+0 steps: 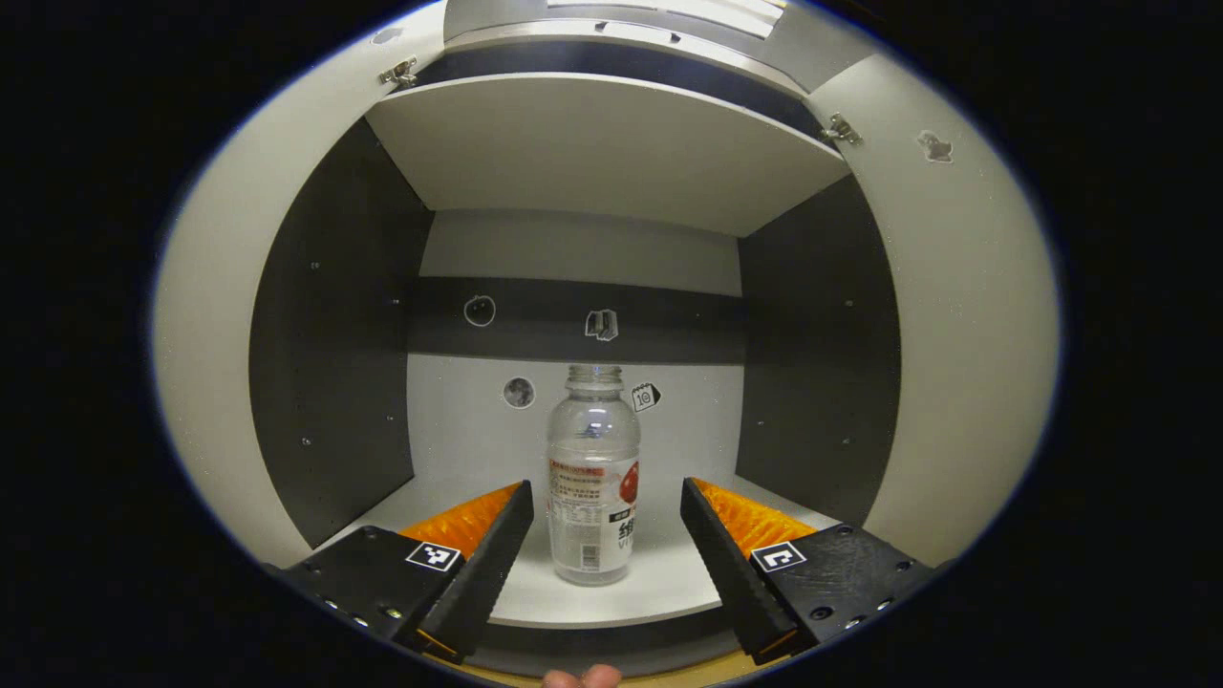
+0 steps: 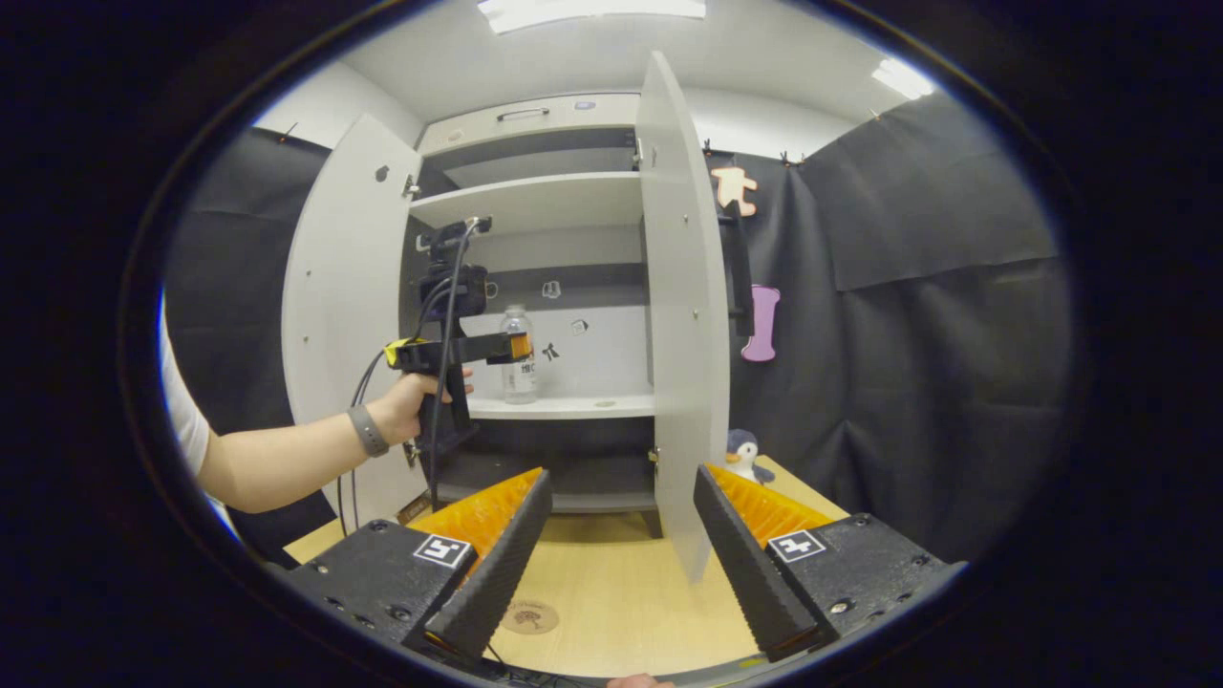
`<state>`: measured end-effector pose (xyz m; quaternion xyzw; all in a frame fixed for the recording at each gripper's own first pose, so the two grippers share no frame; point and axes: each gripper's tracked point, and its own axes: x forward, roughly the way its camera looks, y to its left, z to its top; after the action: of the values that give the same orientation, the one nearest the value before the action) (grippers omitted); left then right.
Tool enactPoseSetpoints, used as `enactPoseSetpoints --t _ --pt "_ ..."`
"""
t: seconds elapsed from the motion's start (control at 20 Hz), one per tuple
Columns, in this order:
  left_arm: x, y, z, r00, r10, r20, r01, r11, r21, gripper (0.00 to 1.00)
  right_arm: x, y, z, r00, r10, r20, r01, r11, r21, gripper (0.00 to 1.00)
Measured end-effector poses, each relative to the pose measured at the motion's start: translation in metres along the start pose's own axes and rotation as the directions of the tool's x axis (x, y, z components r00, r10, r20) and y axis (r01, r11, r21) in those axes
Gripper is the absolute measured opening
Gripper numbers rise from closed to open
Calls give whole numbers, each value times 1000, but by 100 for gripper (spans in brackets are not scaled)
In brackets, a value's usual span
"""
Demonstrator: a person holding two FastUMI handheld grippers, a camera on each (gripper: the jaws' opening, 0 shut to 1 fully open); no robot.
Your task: Grasp the bottle in the cabinet with the left hand and place it on the coaster, then close the right door with the right hand and the left door with the left hand.
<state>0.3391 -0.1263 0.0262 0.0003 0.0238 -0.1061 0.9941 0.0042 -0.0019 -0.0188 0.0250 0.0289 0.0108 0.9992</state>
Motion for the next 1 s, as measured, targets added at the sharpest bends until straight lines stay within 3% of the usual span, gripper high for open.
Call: enactPoseSetpoints --t 0.05,0.55,0.6,0.65,0.8,0.85,0.95,1.0 --pt "9 3 -2 1000 5 -4 -5 1000 3 94 0 -3 -2 1000 -8 -5 8 1000 -4 98" --pt "46 12 -13 998 45 -32 -45 999 14 94 2 -35 -12 996 -72 -48 72 997 -7 93" --pt "45 12 -12 998 48 -32 -48 999 22 83 3 -35 -12 996 -70 -48 70 998 -2 93" --pt "44 11 -12 998 42 -35 -41 999 25 79 3 -36 -13 997 -68 -48 68 998 4 98" --pt "40 10 -9 999 30 -37 -30 999 11 77 6 -35 -13 997 -57 -46 58 998 13 100" --pt "36 10 -4 999 31 -21 -31 1000 0 77 6 -35 -13 998 -53 -43 54 998 15 93" --pt "26 7 7 1000 11 12 -11 1000 -16 77 7 -32 -13 999 -41 -36 41 999 13 100" --pt "17 5 10 1000 -4 23 4 1000 -21 77 8 -31 -12 999 -32 -32 32 999 12 98"
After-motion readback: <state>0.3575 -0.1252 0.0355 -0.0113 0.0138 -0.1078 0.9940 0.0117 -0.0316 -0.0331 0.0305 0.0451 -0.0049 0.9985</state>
